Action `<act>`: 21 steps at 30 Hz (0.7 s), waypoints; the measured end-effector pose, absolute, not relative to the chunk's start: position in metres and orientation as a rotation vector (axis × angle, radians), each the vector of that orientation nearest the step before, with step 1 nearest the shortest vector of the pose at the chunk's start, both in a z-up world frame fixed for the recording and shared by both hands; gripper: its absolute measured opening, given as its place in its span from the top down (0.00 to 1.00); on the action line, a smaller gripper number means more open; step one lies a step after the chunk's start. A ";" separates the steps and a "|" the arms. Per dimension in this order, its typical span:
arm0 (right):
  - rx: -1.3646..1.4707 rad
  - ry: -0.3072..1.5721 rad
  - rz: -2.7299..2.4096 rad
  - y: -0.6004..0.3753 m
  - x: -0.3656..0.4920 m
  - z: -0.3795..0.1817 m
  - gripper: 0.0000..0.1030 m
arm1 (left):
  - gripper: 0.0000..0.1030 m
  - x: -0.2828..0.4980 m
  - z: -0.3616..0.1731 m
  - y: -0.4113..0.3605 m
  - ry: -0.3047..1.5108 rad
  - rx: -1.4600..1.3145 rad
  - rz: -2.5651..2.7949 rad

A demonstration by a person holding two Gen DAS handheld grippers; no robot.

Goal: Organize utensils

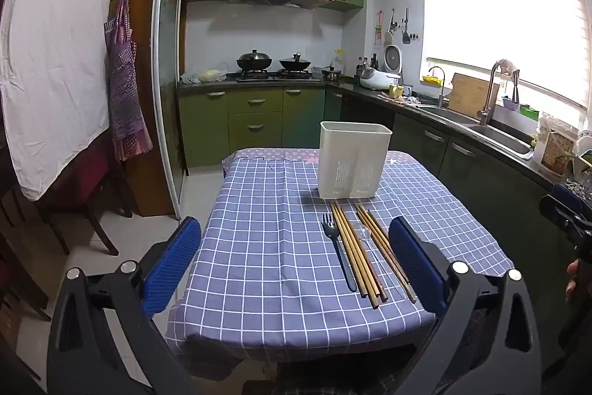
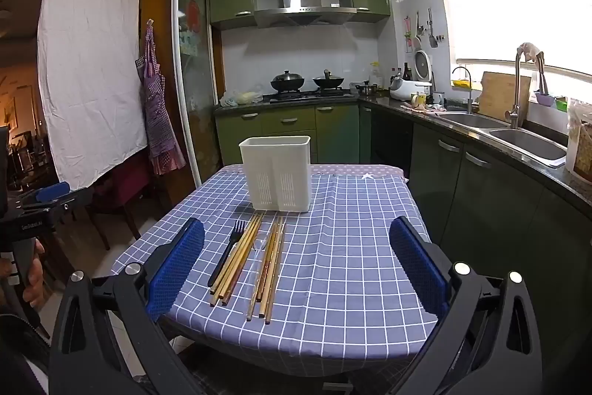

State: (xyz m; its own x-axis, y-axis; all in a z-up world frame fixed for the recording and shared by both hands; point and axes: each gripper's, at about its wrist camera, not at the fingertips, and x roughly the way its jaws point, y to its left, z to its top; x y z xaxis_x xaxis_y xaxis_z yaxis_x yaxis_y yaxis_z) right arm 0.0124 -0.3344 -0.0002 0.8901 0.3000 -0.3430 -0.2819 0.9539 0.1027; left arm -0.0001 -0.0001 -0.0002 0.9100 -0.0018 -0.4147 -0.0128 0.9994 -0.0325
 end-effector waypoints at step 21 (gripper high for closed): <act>0.041 0.380 0.307 -0.328 0.016 -0.006 0.04 | 0.06 0.005 -0.010 -0.003 0.461 -0.043 0.005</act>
State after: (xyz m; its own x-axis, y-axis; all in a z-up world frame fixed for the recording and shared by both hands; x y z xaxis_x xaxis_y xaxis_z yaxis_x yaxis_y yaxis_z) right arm 0.0157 -0.3282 -0.0058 0.8829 0.3024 -0.3592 -0.2870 0.9530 0.0969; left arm 0.0051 -0.0029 -0.0102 0.8954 -0.0048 -0.4453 -0.0147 0.9991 -0.0403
